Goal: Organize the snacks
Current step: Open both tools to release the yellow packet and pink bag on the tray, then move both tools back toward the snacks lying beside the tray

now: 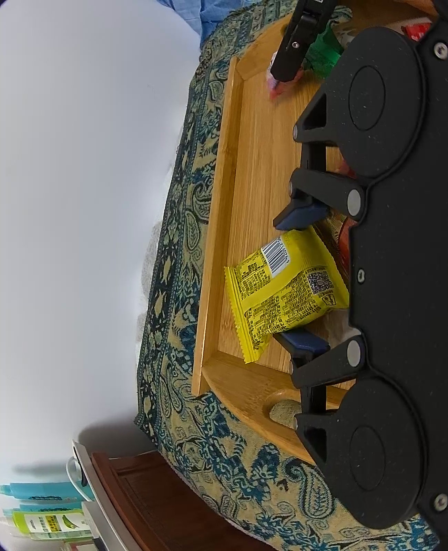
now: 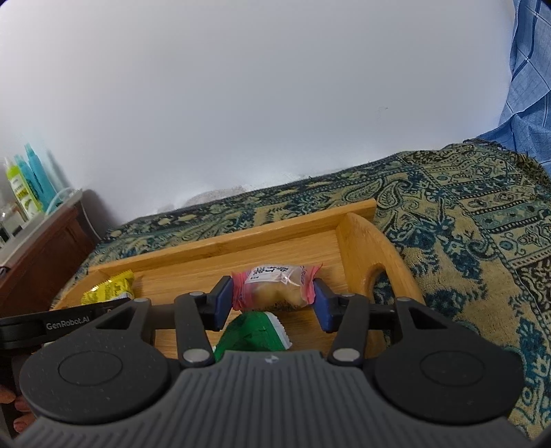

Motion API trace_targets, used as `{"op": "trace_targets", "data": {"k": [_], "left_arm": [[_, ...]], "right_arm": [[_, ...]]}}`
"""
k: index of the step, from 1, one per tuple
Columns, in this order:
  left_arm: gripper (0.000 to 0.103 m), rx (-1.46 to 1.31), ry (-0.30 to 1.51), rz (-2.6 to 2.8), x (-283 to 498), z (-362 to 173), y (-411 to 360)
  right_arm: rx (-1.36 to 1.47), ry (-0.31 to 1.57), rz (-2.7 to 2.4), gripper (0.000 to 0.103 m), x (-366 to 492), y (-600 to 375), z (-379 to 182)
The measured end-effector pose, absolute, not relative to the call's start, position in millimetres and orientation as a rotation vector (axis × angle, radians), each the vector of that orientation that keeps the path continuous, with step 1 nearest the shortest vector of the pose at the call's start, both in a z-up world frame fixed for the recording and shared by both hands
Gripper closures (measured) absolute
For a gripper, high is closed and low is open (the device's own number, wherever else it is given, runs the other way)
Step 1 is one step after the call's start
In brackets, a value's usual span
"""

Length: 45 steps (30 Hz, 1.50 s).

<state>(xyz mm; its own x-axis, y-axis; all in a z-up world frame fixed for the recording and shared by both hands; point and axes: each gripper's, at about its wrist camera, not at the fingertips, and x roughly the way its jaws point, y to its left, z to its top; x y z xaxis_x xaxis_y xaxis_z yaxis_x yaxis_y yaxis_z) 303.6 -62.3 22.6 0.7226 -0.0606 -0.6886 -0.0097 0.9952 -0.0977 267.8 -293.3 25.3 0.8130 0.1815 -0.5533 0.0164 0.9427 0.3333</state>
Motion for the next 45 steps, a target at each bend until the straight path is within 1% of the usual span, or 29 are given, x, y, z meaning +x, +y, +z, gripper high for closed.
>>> {"op": "trace_targets", "data": {"k": [1, 5, 7, 9, 11, 16, 20, 22, 25, 33, 38, 45], "left_arm": [[0.036, -0.103, 0.767, -0.029, 303.4, 23.1, -61.8], [0.026, -0.124, 0.766, -0.042, 297.4, 27.5, -60.8], [0.023, -0.121, 0.759, -0.049, 292.0, 31.4, -61.1], [0.02, -0.108, 0.749, -0.058, 285.7, 36.8, -62.0], [0.015, -0.093, 0.737, -0.067, 278.7, 42.7, -63.8], [0.009, -0.072, 0.711, -0.107, 258.4, 56.8, -67.9], [0.007, -0.056, 0.687, -0.131, 238.1, 66.1, -70.7], [0.004, -0.059, 0.678, -0.139, 227.3, 70.3, -71.7], [0.004, -0.063, 0.67, -0.16, 210.6, 75.8, -72.2], [0.004, -0.045, 0.647, -0.183, 165.8, 87.8, -70.5], [0.003, -0.002, 0.621, -0.191, 139.4, 93.6, -67.9], [0.002, -0.028, 0.629, -0.208, 110.4, 95.1, -54.5]], "right_arm": [[0.335, 0.611, 0.098, 0.033, 266.8, -293.5, 26.1], [0.333, 0.584, 0.113, 0.028, 260.8, -294.3, 30.8], [0.332, 0.574, 0.116, 0.021, 256.7, -295.5, 33.4], [0.314, 0.57, 0.115, 0.021, 251.8, -295.2, 35.2], [0.287, 0.561, 0.111, 0.02, 246.8, -294.6, 38.5], [0.273, 0.518, 0.114, 0.013, 230.6, -298.3, 49.7], [0.231, 0.499, 0.123, 0.011, 215.6, -295.3, 56.1], [0.217, 0.482, 0.127, 0.006, 208.0, -293.8, 61.0], [0.224, 0.459, 0.136, 0.0, 199.3, -292.7, 69.5], [0.253, 0.406, 0.134, 0.0, 177.3, -286.0, 84.8], [0.204, 0.378, 0.137, 0.0, 158.3, -267.0, 87.8], [0.119, 0.376, 0.157, 0.0, 131.7, -246.7, 86.0]]}}
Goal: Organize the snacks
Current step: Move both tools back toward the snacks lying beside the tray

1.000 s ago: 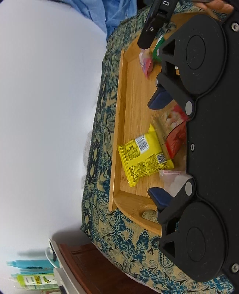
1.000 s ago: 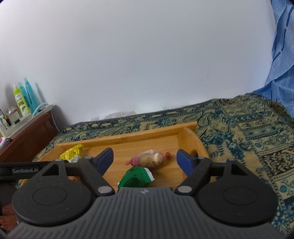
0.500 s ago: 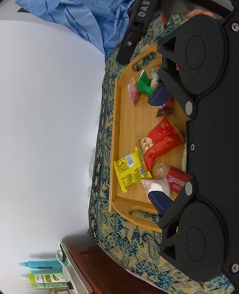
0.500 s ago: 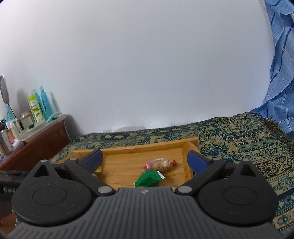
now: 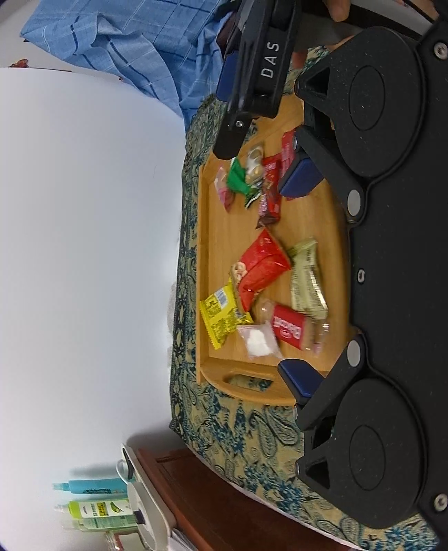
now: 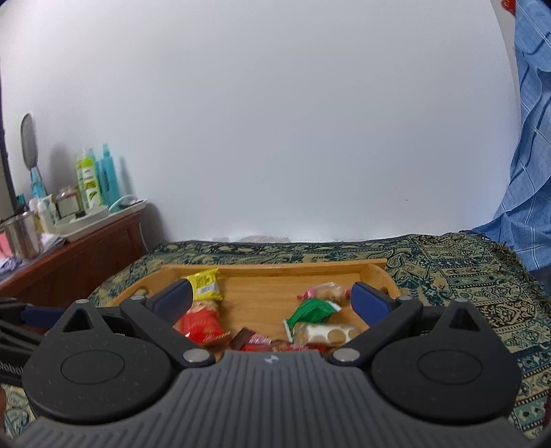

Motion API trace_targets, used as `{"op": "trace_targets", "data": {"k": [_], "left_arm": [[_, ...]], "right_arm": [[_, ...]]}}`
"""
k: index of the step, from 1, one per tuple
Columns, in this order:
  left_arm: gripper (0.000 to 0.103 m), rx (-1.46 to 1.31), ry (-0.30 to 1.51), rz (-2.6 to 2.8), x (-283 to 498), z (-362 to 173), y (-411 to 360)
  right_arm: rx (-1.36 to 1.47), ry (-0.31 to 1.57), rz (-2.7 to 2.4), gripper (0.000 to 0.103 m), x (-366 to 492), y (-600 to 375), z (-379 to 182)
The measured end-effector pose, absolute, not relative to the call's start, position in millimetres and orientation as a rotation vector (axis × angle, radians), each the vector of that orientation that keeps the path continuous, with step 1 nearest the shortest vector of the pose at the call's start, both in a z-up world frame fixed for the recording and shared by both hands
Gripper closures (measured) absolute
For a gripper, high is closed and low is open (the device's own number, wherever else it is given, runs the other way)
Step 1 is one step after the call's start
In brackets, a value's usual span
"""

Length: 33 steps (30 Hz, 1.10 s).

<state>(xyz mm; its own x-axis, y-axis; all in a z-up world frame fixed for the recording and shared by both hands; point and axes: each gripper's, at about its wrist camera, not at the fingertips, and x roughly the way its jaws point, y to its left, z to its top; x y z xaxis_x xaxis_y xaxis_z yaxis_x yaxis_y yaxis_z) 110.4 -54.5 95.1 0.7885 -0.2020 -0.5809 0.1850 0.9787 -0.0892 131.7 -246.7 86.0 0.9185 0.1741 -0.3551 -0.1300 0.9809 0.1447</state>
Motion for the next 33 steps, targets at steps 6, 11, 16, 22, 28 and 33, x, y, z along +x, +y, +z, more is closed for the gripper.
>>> {"op": "trace_targets", "data": {"k": [6, 11, 16, 22, 28, 33], "left_arm": [[0.002, -0.016, 0.632, -0.21, 89.0, 89.2, -48.1], [0.002, 0.03, 0.619, -0.232, 73.7, 88.0, -51.7], [0.002, 0.032, 0.628, -0.259, 64.5, 91.8, -52.8], [0.002, 0.037, 0.646, -0.281, 52.9, 94.7, -54.0], [0.004, 0.068, 0.665, -0.289, 36.8, 92.9, -56.2], [0.016, 0.037, 0.71, -0.29, 22.3, 98.0, -53.3]], "right_arm": [[0.102, 0.382, 0.182, 0.0, 105.2, -241.6, 81.9], [0.085, 0.389, 0.178, 0.0, 88.6, -235.4, 76.0], [0.111, 0.388, 0.189, 0.0, 81.9, -235.5, 74.5], [0.129, 0.387, 0.197, 0.0, 73.0, -236.5, 72.6], [0.158, 0.397, 0.188, 0.006, 59.6, -239.4, 69.5], [0.18, 0.424, 0.176, 0.014, 51.1, -240.3, 64.5]]}}
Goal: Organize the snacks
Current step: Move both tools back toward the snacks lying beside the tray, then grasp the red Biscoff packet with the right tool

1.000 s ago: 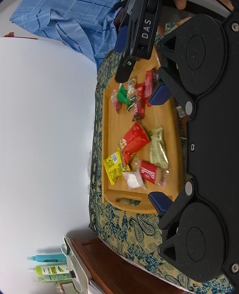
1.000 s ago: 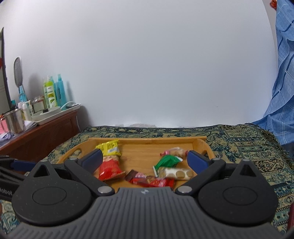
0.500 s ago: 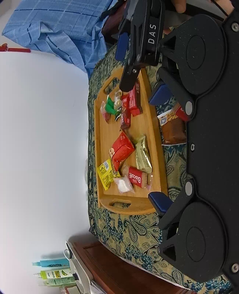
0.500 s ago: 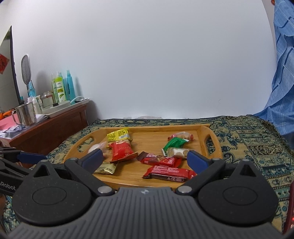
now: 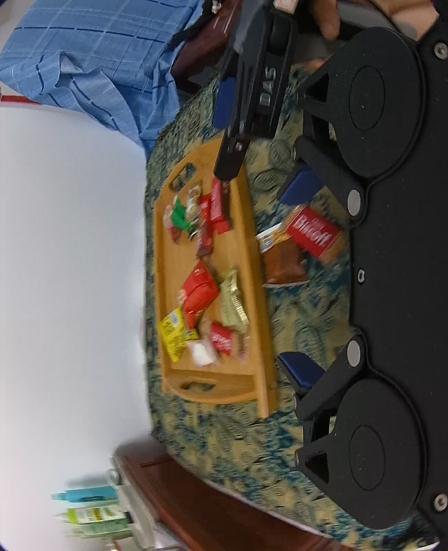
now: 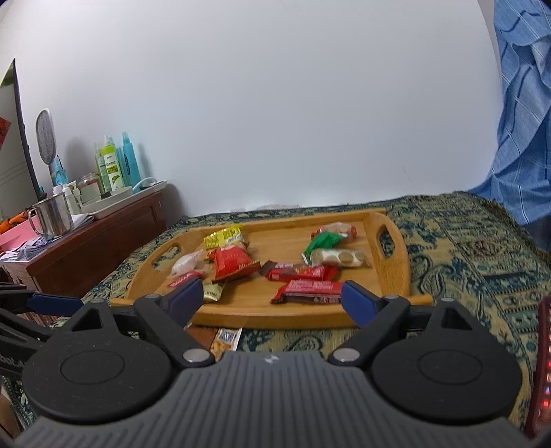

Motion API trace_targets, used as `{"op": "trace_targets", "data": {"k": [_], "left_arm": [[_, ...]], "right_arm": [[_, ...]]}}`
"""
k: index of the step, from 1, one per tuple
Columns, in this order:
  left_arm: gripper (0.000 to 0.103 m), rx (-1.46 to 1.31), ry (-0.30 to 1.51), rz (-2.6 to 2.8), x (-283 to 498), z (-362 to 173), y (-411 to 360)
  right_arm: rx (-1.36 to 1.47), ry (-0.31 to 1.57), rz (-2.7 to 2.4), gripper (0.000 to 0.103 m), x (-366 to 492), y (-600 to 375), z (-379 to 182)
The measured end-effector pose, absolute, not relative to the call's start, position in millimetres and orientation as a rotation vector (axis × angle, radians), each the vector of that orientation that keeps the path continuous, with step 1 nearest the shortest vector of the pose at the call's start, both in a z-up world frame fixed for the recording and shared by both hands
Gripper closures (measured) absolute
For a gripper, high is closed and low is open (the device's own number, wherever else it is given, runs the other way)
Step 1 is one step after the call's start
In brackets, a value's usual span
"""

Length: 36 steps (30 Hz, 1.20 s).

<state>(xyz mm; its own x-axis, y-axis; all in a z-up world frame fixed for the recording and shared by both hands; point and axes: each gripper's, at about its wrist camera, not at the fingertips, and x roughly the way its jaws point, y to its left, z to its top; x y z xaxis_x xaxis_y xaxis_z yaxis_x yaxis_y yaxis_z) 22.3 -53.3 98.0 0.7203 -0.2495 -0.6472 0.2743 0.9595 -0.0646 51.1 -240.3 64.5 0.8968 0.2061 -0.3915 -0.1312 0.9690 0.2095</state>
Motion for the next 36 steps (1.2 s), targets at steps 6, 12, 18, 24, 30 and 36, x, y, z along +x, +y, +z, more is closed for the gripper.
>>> {"op": "trace_targets", "data": {"k": [6, 12, 18, 24, 30, 36], "left_arm": [[0.035, 0.093, 0.668, -0.32, -3.7, 107.2, -60.1], [0.052, 0.062, 0.757, -0.311, 9.0, 86.4, -61.6], [0.057, 0.025, 0.797, -0.305, 32.4, 67.6, -66.2], [0.047, -0.075, 0.855, -0.27, 71.9, 63.0, -61.1], [0.024, -0.129, 0.936, -0.285, 105.9, 60.8, -65.5], [0.016, -0.128, 1.027, -0.262, 130.9, 45.8, -83.3]], "right_arm": [[0.197, 0.452, 0.175, 0.022, 39.9, -238.2, 58.7], [0.201, 0.525, 0.182, 0.033, 39.2, -230.8, 49.4], [0.169, 0.58, 0.179, 0.041, 44.3, -225.0, 43.7], [0.103, 0.614, 0.211, 0.032, 44.4, -215.8, 39.8], [-0.03, 0.632, 0.289, 0.016, 41.4, -192.2, 34.8], [-0.143, 0.64, 0.325, 0.007, 47.3, -169.6, 28.5]]}}
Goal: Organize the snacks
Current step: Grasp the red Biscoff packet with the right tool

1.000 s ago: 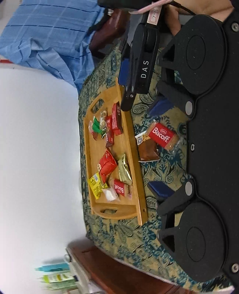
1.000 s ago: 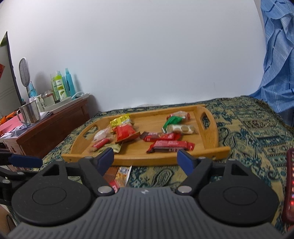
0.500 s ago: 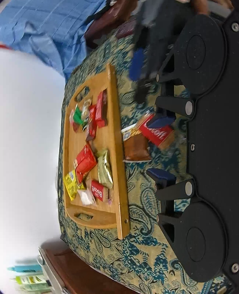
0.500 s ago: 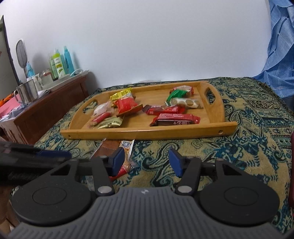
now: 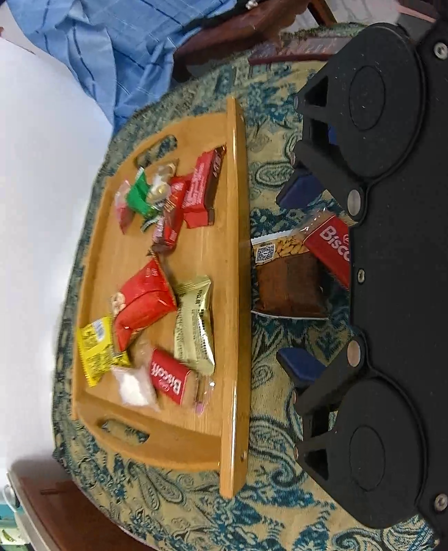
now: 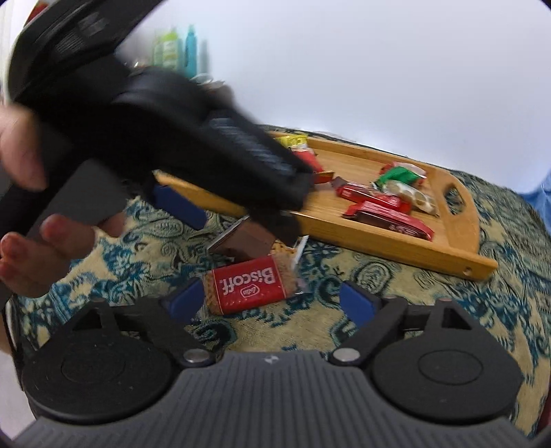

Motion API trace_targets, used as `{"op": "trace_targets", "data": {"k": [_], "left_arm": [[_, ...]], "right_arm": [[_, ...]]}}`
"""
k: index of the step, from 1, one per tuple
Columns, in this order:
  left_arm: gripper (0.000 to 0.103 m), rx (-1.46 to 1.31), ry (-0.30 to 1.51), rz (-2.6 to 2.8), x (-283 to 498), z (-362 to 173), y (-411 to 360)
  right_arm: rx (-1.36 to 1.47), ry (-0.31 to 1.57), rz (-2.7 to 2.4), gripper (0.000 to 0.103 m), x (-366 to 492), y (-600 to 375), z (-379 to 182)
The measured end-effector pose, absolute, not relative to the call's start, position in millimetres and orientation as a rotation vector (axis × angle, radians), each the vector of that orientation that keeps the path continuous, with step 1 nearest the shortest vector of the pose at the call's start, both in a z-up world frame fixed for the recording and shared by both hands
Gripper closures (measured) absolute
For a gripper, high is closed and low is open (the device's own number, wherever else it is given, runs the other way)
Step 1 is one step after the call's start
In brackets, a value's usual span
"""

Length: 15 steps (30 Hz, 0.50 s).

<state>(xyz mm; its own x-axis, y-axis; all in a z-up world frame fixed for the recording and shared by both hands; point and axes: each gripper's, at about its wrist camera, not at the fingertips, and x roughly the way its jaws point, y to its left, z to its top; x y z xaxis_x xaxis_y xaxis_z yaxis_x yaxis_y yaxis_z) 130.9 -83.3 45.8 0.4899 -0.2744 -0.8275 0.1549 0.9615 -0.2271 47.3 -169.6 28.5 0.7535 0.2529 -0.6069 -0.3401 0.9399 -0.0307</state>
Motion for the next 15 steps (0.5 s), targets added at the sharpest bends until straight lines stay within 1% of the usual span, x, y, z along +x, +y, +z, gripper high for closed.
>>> {"op": "trace_targets", "data": {"k": [4, 6, 7, 8, 9, 10, 11, 12, 13, 15], "left_arm": [[0.012, -0.094, 1.066, -0.249, 140.9, 36.9, -95.1], [0.013, -0.066, 1.072, -0.248, 143.5, 35.9, -100.1], [0.016, -0.055, 1.075, -0.243, 144.4, 35.2, -102.0], [0.027, -0.04, 1.072, -0.238, 144.1, 35.4, -104.1], [0.034, -0.01, 1.061, -0.228, 143.6, 36.1, -106.9], [0.045, 0.021, 1.046, -0.218, 142.4, 37.0, -109.1], [0.057, 0.024, 1.035, -0.226, 140.8, 38.3, -108.7], [0.06, 0.008, 1.029, -0.233, 139.3, 39.9, -106.9], [0.066, -0.005, 1.023, -0.225, 137.7, 42.0, -104.6], [0.075, -0.012, 1.005, -0.229, 134.9, 46.6, -101.7]], "right_arm": [[-0.177, 0.66, 0.338, 0.006, 54.0, -158.9, 23.1], [-0.168, 0.674, 0.343, 0.006, 57.0, -156.1, 21.0], [-0.158, 0.683, 0.349, 0.006, 58.1, -155.4, 20.0], [-0.147, 0.69, 0.357, 0.006, 58.7, -155.0, 19.2], [-0.139, 0.691, 0.359, 0.011, 58.4, -154.2, 18.9], [-0.138, 0.689, 0.36, 0.019, 57.4, -153.7, 19.1], [-0.14, 0.684, 0.363, 0.023, 56.0, -152.6, 19.3], [-0.136, 0.677, 0.368, 0.03, 53.6, -152.6, 20.2], [-0.126, 0.669, 0.365, 0.033, 50.8, -153.7, 21.5], [-0.101, 0.663, 0.372, 0.035, 46.3, -157.1, 23.2]]}}
